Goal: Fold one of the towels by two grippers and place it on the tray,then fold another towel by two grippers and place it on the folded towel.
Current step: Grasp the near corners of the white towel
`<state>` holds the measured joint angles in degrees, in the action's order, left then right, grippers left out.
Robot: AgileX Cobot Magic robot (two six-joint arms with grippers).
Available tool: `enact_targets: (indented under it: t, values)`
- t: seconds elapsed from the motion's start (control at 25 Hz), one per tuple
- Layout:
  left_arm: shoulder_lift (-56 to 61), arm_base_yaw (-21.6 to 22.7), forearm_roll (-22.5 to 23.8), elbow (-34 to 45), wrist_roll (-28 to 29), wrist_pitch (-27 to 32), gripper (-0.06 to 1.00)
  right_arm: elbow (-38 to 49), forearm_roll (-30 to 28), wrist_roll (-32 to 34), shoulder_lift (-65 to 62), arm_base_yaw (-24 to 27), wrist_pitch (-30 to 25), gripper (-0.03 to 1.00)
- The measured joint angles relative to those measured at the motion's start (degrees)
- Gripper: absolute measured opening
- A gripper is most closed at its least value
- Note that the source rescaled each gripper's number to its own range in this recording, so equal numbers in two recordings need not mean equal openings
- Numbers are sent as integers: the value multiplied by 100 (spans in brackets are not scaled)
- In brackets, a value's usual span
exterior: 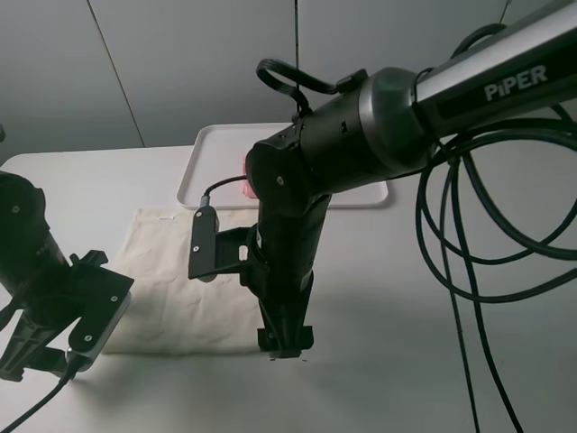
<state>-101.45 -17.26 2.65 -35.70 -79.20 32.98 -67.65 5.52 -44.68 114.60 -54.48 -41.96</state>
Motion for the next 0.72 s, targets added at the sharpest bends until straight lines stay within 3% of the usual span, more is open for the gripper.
enact_targets:
  t: [0.24, 0.72]
  values:
    - [-21, 0, 0, -10, 0, 13, 99, 0, 0, -143, 0, -182, 353, 100]
    - [-21, 0, 0, -10, 11, 22, 99, 0, -8, -234, 436, -537, 229, 100]
